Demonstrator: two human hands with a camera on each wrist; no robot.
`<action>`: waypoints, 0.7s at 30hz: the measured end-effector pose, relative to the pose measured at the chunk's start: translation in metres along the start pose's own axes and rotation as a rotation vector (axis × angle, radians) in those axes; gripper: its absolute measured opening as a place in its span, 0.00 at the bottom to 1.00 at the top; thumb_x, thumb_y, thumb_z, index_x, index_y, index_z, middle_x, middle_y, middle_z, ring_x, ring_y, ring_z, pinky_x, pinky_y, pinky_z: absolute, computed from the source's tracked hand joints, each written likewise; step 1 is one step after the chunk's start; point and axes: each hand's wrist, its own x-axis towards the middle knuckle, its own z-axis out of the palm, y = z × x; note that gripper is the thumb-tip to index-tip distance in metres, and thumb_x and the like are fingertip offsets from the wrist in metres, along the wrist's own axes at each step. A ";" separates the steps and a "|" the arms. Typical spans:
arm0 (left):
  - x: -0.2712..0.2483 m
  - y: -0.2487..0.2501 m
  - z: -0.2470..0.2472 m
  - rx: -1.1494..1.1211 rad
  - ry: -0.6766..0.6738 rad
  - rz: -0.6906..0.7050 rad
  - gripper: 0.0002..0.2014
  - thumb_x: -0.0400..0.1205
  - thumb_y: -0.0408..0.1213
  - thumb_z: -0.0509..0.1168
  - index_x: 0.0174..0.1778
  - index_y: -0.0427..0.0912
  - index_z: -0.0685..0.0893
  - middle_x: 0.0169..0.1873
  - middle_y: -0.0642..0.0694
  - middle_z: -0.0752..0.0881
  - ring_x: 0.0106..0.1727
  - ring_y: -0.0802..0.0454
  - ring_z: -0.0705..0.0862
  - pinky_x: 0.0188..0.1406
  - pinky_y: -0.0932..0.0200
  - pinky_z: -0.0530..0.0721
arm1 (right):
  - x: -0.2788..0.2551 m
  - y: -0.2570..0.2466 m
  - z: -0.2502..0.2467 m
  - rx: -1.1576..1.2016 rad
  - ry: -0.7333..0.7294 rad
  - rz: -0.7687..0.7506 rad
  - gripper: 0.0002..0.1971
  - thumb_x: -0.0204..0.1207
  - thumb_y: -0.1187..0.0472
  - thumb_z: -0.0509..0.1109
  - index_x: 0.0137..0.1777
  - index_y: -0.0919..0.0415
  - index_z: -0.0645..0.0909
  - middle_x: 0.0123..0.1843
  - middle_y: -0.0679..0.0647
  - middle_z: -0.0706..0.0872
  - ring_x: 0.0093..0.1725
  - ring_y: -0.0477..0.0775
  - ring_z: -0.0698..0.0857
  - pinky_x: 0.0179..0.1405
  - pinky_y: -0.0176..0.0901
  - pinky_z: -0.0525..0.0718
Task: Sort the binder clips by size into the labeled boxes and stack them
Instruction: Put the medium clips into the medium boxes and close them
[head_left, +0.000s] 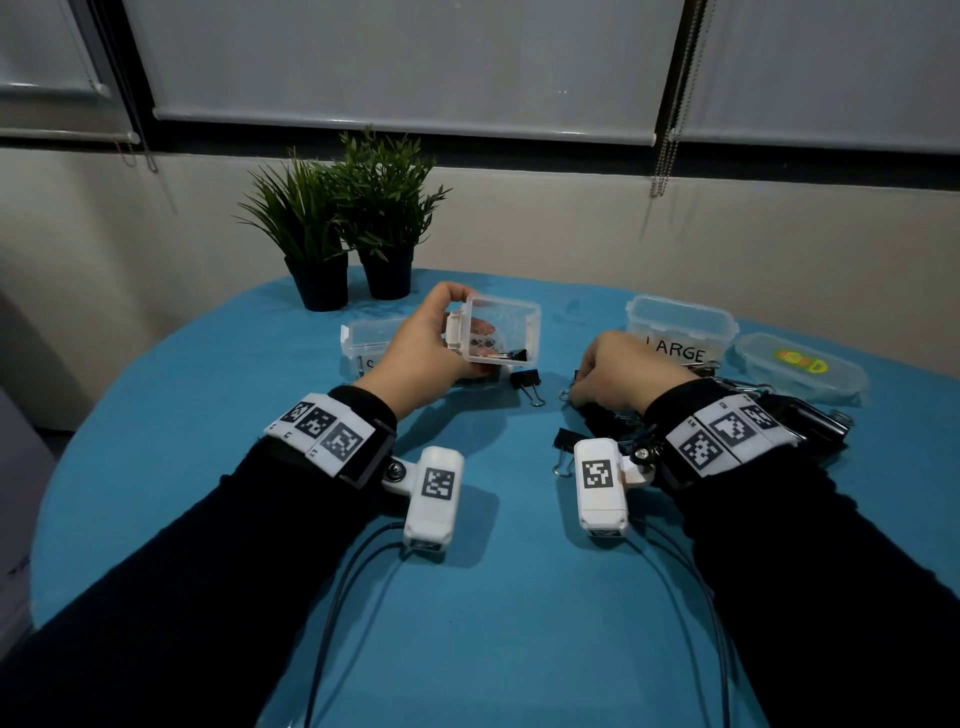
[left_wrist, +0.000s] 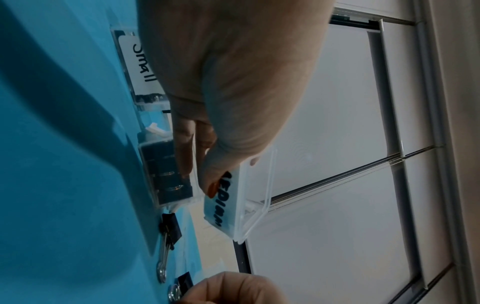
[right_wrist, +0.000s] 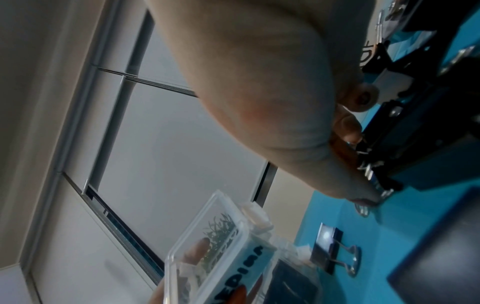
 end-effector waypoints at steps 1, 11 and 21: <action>0.000 0.000 0.000 0.001 -0.001 0.000 0.33 0.69 0.26 0.82 0.63 0.50 0.75 0.53 0.47 0.89 0.52 0.55 0.89 0.49 0.57 0.91 | 0.000 0.000 0.001 0.001 -0.007 -0.001 0.12 0.72 0.56 0.81 0.50 0.62 0.89 0.48 0.57 0.91 0.49 0.58 0.89 0.47 0.45 0.87; 0.001 -0.001 0.000 0.002 -0.001 -0.001 0.33 0.68 0.25 0.83 0.63 0.50 0.75 0.51 0.50 0.89 0.53 0.55 0.90 0.51 0.53 0.92 | 0.001 0.000 -0.006 0.221 0.062 -0.014 0.09 0.73 0.62 0.82 0.46 0.55 0.83 0.44 0.52 0.86 0.40 0.53 0.85 0.34 0.40 0.77; 0.004 -0.005 0.000 -0.019 -0.015 -0.007 0.32 0.68 0.24 0.82 0.61 0.52 0.75 0.52 0.46 0.90 0.55 0.48 0.91 0.49 0.51 0.92 | -0.007 -0.012 -0.014 1.051 0.377 -0.454 0.12 0.75 0.70 0.78 0.57 0.60 0.87 0.37 0.53 0.87 0.41 0.45 0.87 0.52 0.39 0.88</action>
